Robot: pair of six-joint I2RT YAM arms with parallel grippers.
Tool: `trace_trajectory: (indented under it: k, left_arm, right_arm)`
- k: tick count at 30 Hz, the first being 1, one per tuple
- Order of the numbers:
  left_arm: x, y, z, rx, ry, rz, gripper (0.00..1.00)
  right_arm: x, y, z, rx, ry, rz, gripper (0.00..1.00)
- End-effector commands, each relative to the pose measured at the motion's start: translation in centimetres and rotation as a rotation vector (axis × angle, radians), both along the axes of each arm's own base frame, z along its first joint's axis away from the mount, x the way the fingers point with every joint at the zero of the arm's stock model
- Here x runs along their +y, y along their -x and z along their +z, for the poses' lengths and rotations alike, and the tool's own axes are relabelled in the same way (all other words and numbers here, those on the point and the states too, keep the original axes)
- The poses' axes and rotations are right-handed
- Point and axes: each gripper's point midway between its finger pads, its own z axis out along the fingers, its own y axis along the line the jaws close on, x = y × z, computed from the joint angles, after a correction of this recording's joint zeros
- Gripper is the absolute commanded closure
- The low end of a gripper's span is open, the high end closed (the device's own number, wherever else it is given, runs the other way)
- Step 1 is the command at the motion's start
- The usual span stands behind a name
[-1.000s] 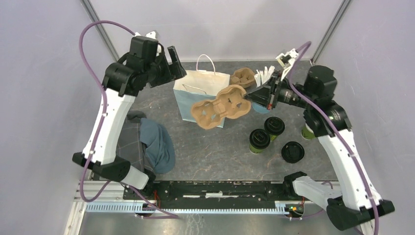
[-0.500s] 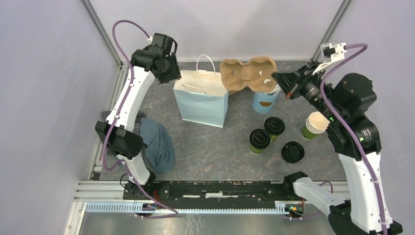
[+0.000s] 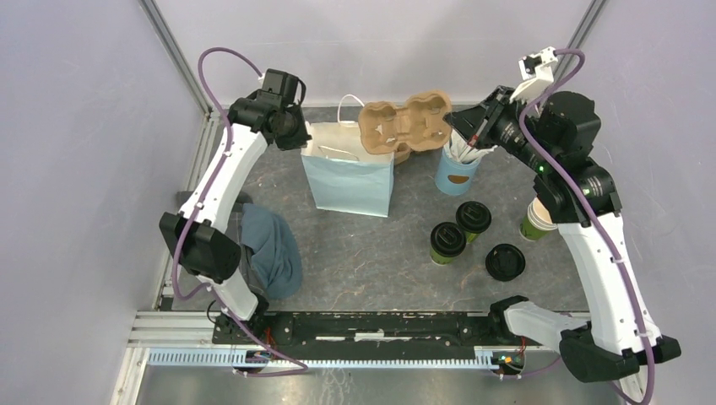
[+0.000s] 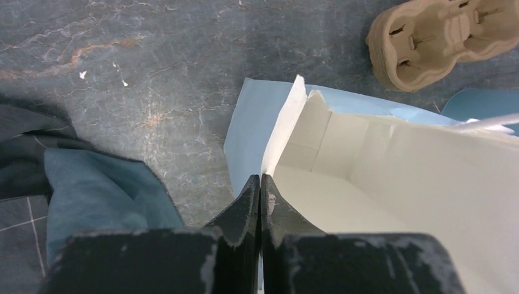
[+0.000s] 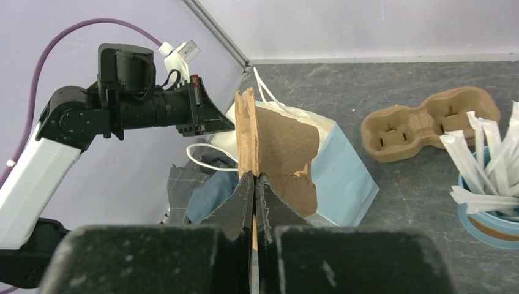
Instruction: Pack the takeout coffee
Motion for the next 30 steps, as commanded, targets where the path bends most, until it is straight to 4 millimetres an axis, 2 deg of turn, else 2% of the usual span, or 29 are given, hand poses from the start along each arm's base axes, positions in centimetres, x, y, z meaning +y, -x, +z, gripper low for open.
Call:
trace_trajectory:
  k: [1,9,13,15,19,24,30]
  left_arm:
    - [-1.1,1.2,2.3,-0.059,0.121,0.007,0.96]
    - [-2.7,3.9,2.2,-0.034,0.294,0.046,0.96]
    - [-2.9,4.8,2.1,-0.026,0.307,0.036,0.95]
    - [-2.8,5.3,2.0,-0.018,0.302,0.028,0.95]
    - [-3.0,6.0,2.1,-0.007,0.317,0.007,0.94]
    - [-3.1,6.6,2.0,0.002,0.332,0.011,0.86]
    - [-3.4,7.1,2.1,-0.002,0.36,0.004,0.83]
  right_arm:
    - [1.4,-0.6,1.8,-0.006,-0.067,0.04,1.0]
    - [2.4,-2.0,-0.7,0.064,0.002,0.007,1.0]
    - [3.8,-2.5,-2.0,0.099,0.027,0.027,1.0]
    - [4.3,-2.7,-1.8,0.096,0.04,0.033,1.0]
    - [5.3,-2.9,-2.0,0.107,0.06,0.04,1.0]
    - [6.2,-2.9,-4.8,0.224,0.079,0.019,1.0]
    - [7.8,-2.2,-6.5,0.286,0.075,0.024,1.0]
